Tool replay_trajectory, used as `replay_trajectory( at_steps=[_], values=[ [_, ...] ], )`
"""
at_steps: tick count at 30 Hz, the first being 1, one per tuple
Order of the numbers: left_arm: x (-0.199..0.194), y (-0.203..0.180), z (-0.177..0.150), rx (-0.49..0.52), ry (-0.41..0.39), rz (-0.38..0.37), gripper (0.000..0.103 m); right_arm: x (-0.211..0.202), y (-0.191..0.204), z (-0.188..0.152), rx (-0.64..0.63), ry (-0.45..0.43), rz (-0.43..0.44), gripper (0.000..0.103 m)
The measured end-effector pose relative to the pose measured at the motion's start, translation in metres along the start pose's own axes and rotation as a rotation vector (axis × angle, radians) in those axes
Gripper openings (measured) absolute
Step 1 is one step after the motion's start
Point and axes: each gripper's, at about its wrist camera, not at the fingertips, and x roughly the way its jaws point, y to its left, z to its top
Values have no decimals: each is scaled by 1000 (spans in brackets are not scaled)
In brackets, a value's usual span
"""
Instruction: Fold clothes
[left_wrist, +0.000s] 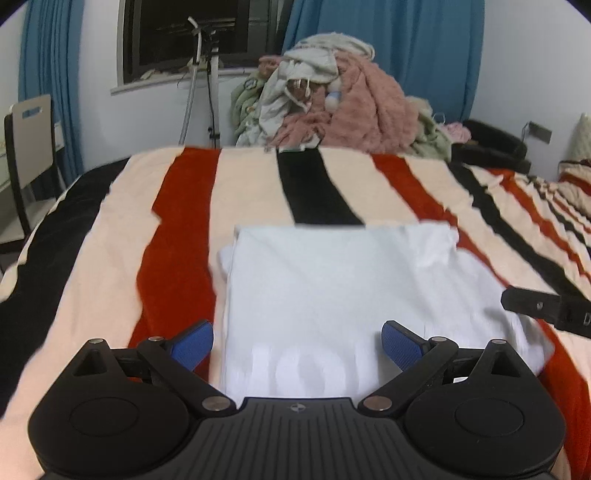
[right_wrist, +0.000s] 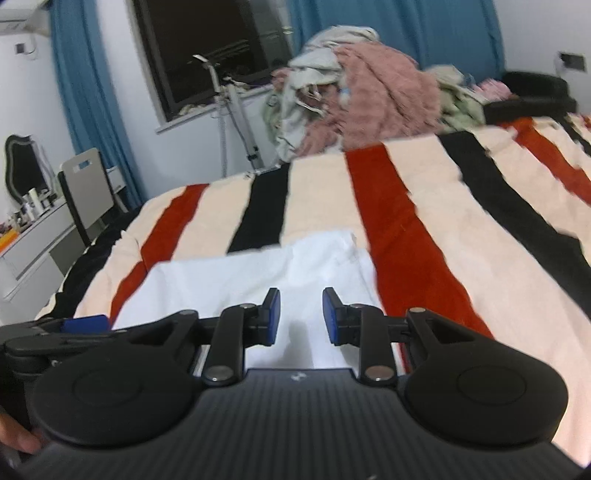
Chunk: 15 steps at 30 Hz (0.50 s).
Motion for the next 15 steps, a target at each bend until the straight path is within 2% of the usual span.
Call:
replay_trajectory(
  at_steps=[3,5,9,11,15],
  values=[
    [-5,3,-14,-29,30,-13,96,1,8,-19,-45,61,-41,28],
    [-14,5,-17,-68,40,-48,93,8,15,-28,-84,96,-72,28],
    [-49,14,-16,-144,-18,-124,93,9,16,-35,-79,99,-93,28],
    [-65,21,-18,-193,-35,-176,95,8,14,-35,-55,99,-91,28],
    [-73,39,-29,-370,4,-353,95,5,9,-35,5,100,-83,28]
  ],
)
